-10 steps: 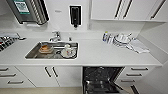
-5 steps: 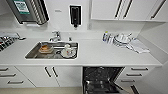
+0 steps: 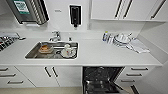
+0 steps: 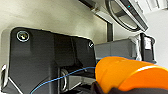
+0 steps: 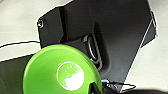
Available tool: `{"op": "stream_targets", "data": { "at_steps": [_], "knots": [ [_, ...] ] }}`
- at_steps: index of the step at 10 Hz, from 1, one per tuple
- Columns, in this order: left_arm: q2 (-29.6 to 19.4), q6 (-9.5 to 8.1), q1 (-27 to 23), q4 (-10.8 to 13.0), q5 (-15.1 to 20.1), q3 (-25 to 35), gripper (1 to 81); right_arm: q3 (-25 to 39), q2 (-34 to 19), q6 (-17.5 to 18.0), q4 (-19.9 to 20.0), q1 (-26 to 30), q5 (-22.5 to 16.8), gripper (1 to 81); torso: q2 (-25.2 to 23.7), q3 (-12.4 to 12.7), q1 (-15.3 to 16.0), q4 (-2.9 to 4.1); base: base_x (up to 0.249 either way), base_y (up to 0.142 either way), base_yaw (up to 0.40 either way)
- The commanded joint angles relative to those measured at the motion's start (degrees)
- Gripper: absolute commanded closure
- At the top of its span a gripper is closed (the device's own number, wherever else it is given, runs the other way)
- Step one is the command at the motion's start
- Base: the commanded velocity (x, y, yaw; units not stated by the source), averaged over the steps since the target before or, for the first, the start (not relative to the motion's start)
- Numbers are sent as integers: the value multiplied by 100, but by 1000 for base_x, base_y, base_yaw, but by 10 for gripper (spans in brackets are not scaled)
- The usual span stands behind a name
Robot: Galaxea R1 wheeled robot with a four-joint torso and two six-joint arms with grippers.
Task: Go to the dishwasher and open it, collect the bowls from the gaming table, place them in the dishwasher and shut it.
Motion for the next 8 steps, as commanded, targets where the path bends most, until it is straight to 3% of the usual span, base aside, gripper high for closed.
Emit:
{"op": "stream_targets", "data": {
  "at_steps": [1,2,4,6,8],
  "knots": [
    [-1028,-17,-1495,-91,1761,1850,811,132,-108,10,-3,170,-288,811,0,0,-2,0,0,0,0],
    [-1291,-25,-1927,-232,2017,2228,811,132,-108,10,-3,179,-288,811,0,0,0,0,0,0,0],
    [-1697,-35,-2656,-338,2157,2730,811,140,-117,10,-12,179,-288,811,0,-2,0,0,0,0,0],
    [-1707,-78,-3430,-434,2939,3108,811,184,-134,10,-12,188,-288,811,5,-295,0,0,0,0,0],
    [-1523,-87,-4140,-680,3843,3364,811,254,-187,10,-12,188,-288,811,5,-589,2,0,0,0,0]
  ]
}}
